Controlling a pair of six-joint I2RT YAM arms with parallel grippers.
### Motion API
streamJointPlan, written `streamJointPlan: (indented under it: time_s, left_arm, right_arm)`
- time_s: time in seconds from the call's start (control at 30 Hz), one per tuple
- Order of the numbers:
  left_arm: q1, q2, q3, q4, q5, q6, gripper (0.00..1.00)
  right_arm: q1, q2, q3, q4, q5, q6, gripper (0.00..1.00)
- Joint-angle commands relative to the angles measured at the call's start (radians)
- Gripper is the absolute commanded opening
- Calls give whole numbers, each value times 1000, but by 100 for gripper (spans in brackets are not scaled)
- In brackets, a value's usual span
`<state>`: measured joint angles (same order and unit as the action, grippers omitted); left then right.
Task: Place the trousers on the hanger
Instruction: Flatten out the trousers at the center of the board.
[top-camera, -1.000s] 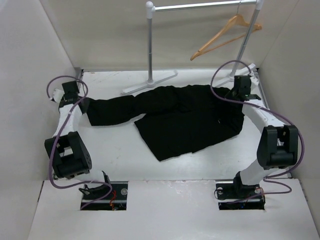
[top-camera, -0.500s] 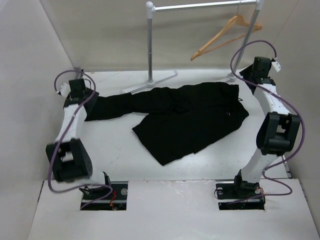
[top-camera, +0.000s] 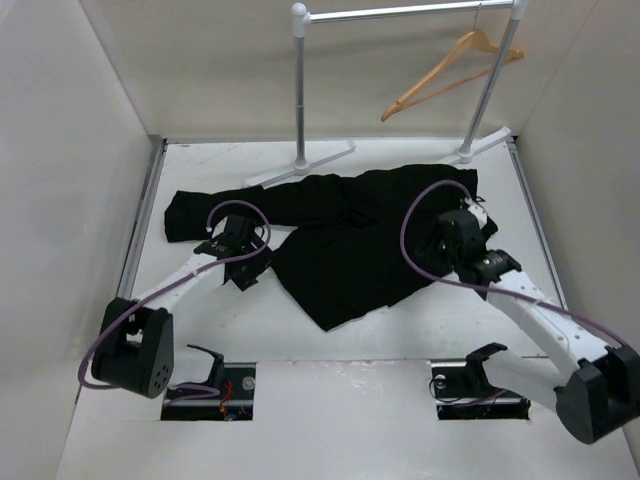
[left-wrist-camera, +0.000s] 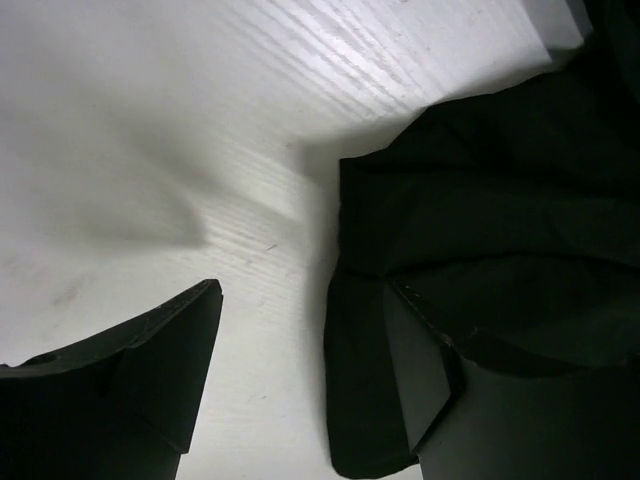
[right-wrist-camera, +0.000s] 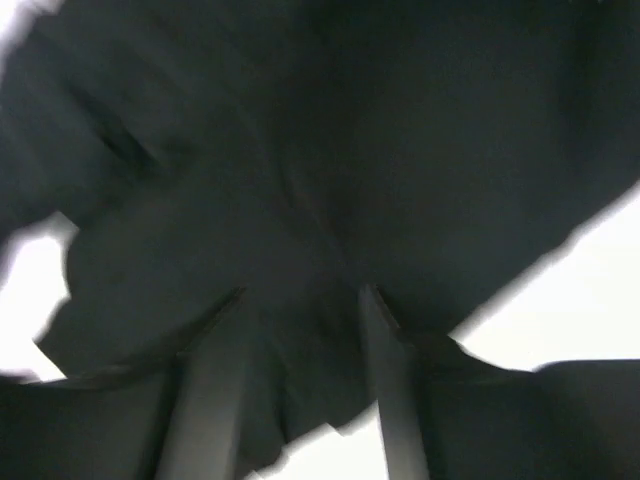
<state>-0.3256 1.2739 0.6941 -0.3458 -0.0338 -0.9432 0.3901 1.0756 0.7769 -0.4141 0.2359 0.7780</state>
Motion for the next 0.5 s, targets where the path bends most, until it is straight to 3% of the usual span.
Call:
streamJointPlan:
  time_s: [0.0,0.13,0.27,0.37,0.47]
  left_arm:
    - [-32,50,7,142,63,-35,64]
    - [-72,114,5,165,77,-54,59]
    - [-106,142,15,198,86,-72,48]
    - [-128,131,41,196,77,-88,18]
    - [-138,62,56,145,54,-100,6]
  right_arm:
    - [38,-100,-82,-158,-16,91,60]
    - [150,-98,-145,-193,-32,196,61]
    - [172,-59,-165,-181,-29,253,62]
    - [166,-25,-171,-166,-50,254,62]
    - [146,36,-173,-129,-73,244,64]
